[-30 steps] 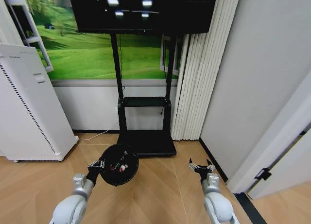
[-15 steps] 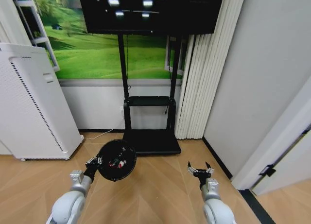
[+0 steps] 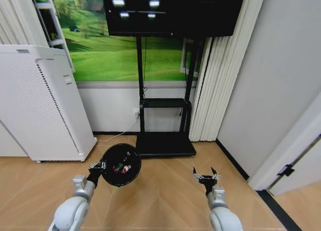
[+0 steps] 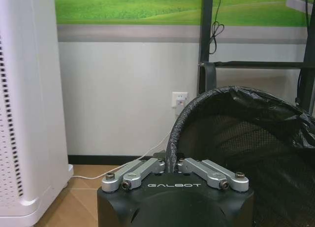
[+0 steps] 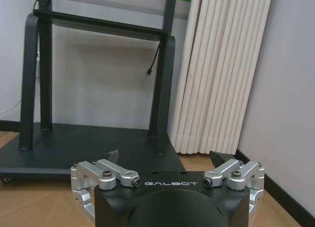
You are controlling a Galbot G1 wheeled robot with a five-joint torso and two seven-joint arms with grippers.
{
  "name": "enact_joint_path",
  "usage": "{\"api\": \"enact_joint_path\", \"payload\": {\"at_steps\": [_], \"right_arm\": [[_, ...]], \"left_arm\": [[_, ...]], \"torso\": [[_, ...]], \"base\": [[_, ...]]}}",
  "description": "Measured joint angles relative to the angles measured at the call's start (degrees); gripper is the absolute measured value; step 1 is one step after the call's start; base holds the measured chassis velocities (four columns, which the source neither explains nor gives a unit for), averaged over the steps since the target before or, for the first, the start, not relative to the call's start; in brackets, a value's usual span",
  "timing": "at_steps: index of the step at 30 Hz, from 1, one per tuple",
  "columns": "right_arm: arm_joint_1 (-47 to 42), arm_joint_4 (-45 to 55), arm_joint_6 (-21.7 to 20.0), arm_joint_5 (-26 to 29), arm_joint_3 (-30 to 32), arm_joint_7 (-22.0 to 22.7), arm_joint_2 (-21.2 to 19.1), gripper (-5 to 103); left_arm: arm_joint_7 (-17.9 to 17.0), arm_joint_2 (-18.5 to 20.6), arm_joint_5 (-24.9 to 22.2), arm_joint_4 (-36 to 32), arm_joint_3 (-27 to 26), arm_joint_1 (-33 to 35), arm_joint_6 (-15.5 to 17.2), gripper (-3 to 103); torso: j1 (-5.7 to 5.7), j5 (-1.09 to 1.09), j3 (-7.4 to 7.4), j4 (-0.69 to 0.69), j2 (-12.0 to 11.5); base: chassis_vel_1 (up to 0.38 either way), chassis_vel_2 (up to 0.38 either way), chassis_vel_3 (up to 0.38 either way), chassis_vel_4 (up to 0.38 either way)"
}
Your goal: Pick up the trash bin and place the garbage on the floor into it.
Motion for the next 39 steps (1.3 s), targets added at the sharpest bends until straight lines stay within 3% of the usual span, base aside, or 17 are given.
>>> {"api": "enact_joint_path", "payload": {"at_steps": [39], "right_arm": [[-2.1,-2.2,3.4,1.0,1.8,-1.3,-1.2,100]], "left_arm": [[-1.5,-1.2,1.4,-1.2,0.9,1.2,-0.2,4]], "torso": [[0.00,0.02,0.00,0.00,0.0]], "base": [[0.187,0.041,-0.183,-0.039]]}}
